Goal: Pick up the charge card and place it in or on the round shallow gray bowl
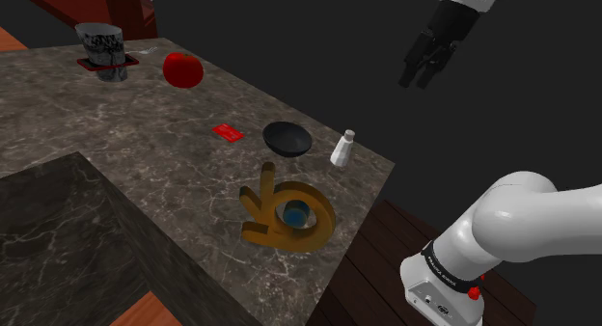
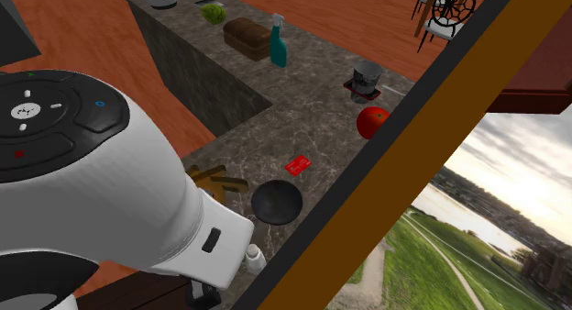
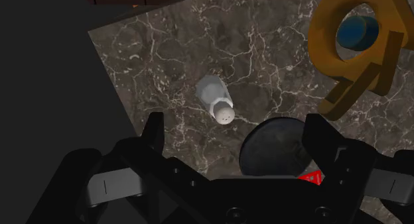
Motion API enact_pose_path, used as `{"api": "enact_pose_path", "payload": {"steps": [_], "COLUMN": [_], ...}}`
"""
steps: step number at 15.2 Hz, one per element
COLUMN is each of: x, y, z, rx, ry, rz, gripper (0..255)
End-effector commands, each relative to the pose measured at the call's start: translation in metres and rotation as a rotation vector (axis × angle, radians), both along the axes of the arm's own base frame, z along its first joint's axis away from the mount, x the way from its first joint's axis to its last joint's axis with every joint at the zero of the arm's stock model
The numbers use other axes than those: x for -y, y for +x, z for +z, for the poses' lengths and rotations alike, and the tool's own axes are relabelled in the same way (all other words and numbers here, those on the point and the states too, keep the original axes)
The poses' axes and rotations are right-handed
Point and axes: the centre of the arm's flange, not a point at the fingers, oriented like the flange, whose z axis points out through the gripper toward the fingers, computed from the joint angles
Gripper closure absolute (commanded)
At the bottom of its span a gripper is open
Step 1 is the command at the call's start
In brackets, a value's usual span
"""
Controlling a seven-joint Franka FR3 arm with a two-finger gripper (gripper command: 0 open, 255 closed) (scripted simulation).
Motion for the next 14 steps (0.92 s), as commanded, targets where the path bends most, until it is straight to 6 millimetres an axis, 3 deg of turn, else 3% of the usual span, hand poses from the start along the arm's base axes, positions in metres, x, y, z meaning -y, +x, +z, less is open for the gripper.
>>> {"api": "enact_pose_path", "payload": {"steps": [1,14], "x": [0.000,-0.087], "y": [0.000,0.078], "z": [0.000,-0.106], "rx": [0.000,0.201], "ry": [0.000,-0.015], "rz": [0.000,0.098], "gripper": [0,0]}}
